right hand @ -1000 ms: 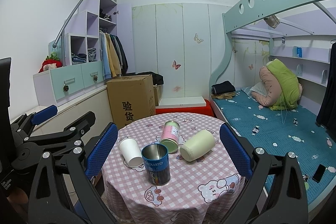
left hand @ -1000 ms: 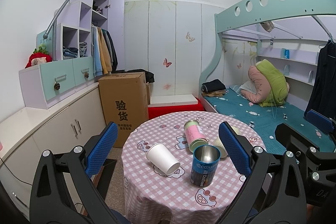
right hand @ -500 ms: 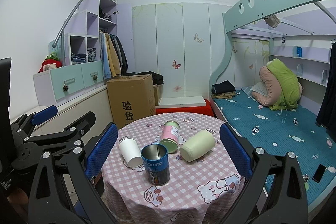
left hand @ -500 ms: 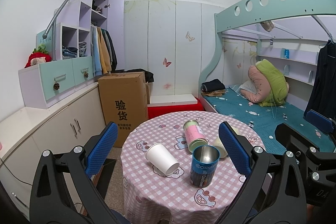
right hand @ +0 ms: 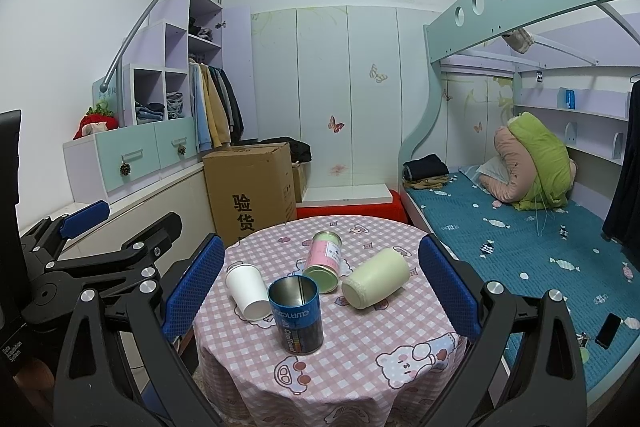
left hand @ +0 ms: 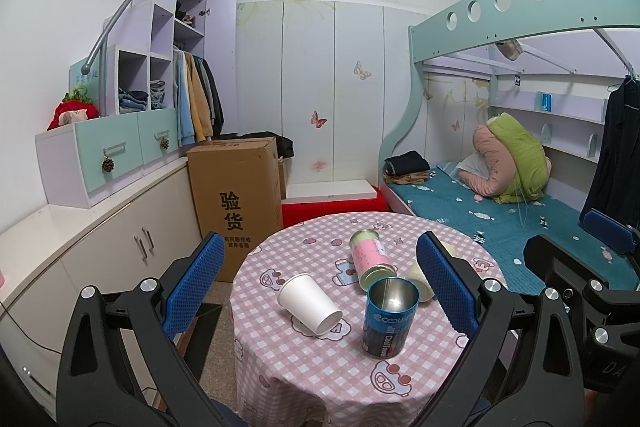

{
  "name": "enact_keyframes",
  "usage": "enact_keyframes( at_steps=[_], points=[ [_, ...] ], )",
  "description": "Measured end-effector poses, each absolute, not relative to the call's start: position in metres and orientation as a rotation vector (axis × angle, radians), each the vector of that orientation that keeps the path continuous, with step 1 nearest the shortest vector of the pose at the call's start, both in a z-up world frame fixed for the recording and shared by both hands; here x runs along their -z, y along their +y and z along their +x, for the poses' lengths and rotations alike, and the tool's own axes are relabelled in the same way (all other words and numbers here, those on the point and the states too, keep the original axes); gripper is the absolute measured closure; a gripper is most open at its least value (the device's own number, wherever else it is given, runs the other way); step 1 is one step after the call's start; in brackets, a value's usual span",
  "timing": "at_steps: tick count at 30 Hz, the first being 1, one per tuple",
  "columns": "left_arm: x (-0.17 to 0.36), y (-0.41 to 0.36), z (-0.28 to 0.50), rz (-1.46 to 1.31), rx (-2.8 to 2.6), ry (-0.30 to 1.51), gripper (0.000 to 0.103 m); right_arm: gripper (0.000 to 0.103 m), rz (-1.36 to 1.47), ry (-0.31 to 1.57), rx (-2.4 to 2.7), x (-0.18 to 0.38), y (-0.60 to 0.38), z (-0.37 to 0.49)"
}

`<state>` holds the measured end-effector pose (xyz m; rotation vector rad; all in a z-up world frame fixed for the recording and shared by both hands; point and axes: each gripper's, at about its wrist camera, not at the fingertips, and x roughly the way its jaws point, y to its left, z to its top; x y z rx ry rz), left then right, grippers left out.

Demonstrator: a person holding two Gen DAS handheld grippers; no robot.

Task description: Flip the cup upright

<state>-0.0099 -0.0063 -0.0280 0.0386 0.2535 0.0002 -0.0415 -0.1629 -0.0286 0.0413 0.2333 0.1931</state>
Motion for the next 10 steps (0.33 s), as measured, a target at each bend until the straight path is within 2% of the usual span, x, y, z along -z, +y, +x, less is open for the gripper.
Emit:
enact_keyframes(
  at_steps=[10],
  points=[
    [0.0282, -0.0053, -0.0067, 0.038, 0.004, 0.259, 0.006, 0.009, 0.044, 0.252, -0.188, 0.0349, -0.1567, -0.0345]
  ],
)
